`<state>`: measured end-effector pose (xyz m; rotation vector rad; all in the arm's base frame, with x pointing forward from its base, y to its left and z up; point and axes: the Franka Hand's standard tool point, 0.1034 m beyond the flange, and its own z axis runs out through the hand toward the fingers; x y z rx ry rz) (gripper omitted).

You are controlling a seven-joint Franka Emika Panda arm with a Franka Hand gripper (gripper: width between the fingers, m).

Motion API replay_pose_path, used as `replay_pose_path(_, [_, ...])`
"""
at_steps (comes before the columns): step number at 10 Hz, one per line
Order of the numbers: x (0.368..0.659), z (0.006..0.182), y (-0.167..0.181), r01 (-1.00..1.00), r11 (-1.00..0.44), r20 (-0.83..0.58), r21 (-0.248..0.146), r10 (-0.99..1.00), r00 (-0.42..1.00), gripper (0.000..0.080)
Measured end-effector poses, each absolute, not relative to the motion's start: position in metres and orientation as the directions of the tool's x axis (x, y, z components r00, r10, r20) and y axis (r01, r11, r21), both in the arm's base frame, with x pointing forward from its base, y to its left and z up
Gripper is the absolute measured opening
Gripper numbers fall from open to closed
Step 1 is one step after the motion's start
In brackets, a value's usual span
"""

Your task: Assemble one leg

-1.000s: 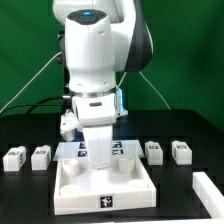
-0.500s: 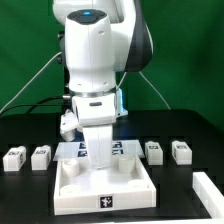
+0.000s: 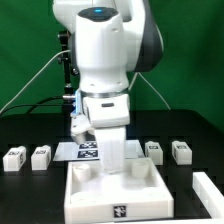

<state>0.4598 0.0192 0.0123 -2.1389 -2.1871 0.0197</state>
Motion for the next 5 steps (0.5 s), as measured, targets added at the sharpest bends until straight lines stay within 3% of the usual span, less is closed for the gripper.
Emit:
replay_pose_path(3, [0.493, 0.012, 0.047, 0.999, 0.012, 0.065, -0.045, 0.998, -0.009, 0.0065])
replay_pose_path(5, [0.496, 0.009, 0.059, 0.998, -0.003, 0.073, -0.058, 0.997, 0.007, 0.0064])
